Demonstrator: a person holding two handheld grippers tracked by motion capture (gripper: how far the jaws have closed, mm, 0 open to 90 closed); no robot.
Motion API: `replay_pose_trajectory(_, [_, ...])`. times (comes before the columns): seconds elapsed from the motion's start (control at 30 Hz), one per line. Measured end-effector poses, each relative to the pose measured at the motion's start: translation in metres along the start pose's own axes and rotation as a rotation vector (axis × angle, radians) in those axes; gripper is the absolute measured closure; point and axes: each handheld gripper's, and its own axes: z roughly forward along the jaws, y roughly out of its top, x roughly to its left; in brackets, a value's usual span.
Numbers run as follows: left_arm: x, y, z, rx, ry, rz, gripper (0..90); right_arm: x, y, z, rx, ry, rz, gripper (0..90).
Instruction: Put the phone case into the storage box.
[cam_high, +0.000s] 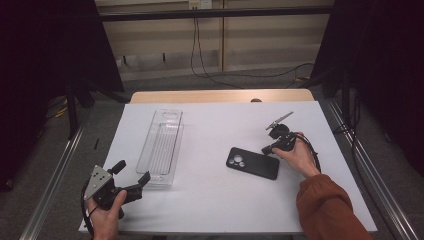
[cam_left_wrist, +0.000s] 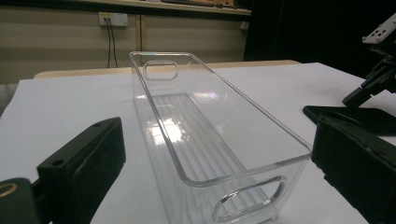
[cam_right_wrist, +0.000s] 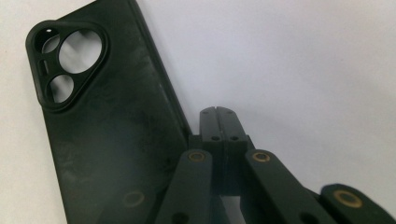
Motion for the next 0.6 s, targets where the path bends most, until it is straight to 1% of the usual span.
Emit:
replay_pose_trajectory(0.03, [0.0,0.0,0.0,0.0,0.0,-0.001,3.0,0.001,-0.001,-0.001,0.001,0.0,0.004,90.0])
replay_pose_trajectory(0.13, [0.0,0.0,0.0,0.0,0.0,-0.001,3.0,0.003,-0.004,-0.002,-0.004,0.001,-0.006,90.0])
replay_pose_trajectory(0.27, [0.0,0.0,0.0,-0.001,0.0,-0.001,3.0,0.006,-0.008,-0.004,0.006,0.001,-0.019,90.0])
replay_pose_trajectory(0.43, [0.0,0.0,0.0,-0.002,-0.001,0.0,3.0,0.011,-0.01,-0.006,0.014,-0.005,-0.022,90.0])
replay_pose_trajectory(0.5, [0.0,0.0,0.0,-0.002,0.003,-0.002,3.0,0.014,-0.013,-0.008,0.03,-0.012,-0.032,90.0])
replay_pose_trajectory(0.53, [0.001,0.0,0.0,-0.002,0.004,-0.001,3.0,0.014,-0.013,-0.008,0.03,-0.012,-0.032,90.0])
replay_pose_trajectory(0.6, [0.001,0.0,0.0,-0.005,0.003,-0.004,3.0,0.018,-0.017,-0.011,0.044,-0.02,-0.034,90.0])
